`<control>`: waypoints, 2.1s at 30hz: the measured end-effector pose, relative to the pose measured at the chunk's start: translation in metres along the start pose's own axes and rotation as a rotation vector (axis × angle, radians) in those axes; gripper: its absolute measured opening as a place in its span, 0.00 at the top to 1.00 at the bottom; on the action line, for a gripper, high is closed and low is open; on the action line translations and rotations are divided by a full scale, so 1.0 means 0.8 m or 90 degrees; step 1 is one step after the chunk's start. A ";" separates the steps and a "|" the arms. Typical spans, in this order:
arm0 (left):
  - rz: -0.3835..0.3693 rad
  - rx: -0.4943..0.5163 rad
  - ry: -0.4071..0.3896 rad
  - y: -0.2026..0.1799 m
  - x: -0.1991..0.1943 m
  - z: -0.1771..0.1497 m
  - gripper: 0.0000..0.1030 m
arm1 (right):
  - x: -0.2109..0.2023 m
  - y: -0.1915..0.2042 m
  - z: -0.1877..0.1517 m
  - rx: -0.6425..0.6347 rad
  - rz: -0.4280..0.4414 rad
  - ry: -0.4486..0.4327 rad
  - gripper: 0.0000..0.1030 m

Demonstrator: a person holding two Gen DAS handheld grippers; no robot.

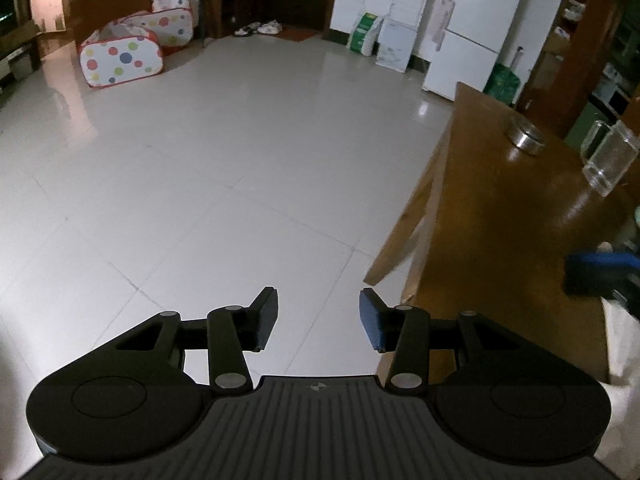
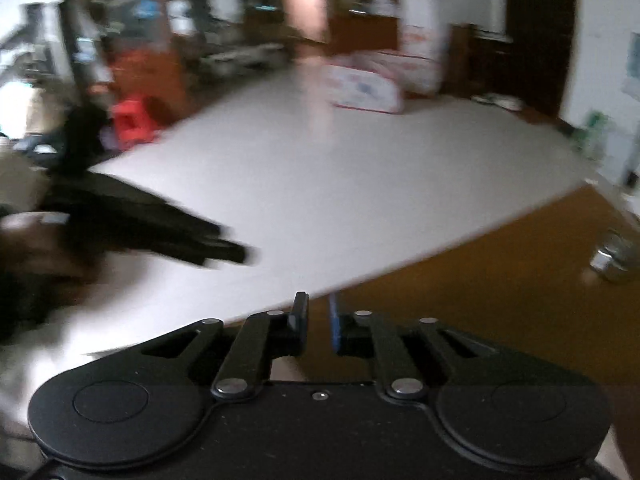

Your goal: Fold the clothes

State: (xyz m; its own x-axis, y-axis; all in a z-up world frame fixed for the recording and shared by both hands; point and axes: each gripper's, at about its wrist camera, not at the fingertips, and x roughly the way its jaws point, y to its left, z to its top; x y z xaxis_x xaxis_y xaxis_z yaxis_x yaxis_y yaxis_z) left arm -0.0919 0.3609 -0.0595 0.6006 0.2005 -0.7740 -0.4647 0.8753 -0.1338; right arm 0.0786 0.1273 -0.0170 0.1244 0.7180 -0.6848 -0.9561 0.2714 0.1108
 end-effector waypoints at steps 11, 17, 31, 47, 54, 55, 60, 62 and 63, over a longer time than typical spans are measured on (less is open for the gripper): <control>-0.089 0.058 0.041 -0.058 -0.018 -0.044 0.51 | -0.072 -0.008 -0.062 0.024 -0.110 0.013 0.64; -0.079 0.107 0.064 -0.094 -0.016 -0.074 0.51 | -0.117 -0.017 -0.138 0.094 -0.157 0.046 0.61; 0.038 0.154 0.024 -0.129 -0.011 -0.072 0.91 | -0.168 0.006 -0.242 0.170 -0.175 0.146 0.58; 0.104 0.126 0.023 -0.127 0.010 -0.052 0.91 | -0.214 0.025 -0.300 0.250 -0.190 0.112 0.56; 0.127 0.130 0.020 -0.125 0.015 -0.043 0.91 | -0.234 0.020 -0.333 0.304 -0.213 0.133 0.56; 0.129 0.124 0.022 -0.123 0.018 -0.041 0.91 | -0.240 0.019 -0.336 0.314 -0.218 0.128 0.56; 0.145 0.125 0.020 -0.120 0.023 -0.035 0.91 | -0.275 0.003 -0.355 0.383 -0.287 0.086 0.56; 0.149 0.127 0.020 -0.121 0.023 -0.033 0.91 | -0.284 -0.004 -0.360 0.404 -0.313 0.074 0.56; 0.149 0.128 0.021 -0.121 0.023 -0.033 0.91 | -0.287 -0.008 -0.363 0.413 -0.325 0.069 0.56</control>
State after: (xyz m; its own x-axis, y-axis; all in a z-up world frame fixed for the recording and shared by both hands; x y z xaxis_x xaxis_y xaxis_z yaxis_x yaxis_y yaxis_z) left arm -0.0530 0.2682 -0.0773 0.4697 0.3950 -0.7895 -0.4477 0.8774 0.1726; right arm -0.0213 -0.2253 -0.0698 0.4433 0.3505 -0.8250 -0.4424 0.8860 0.1387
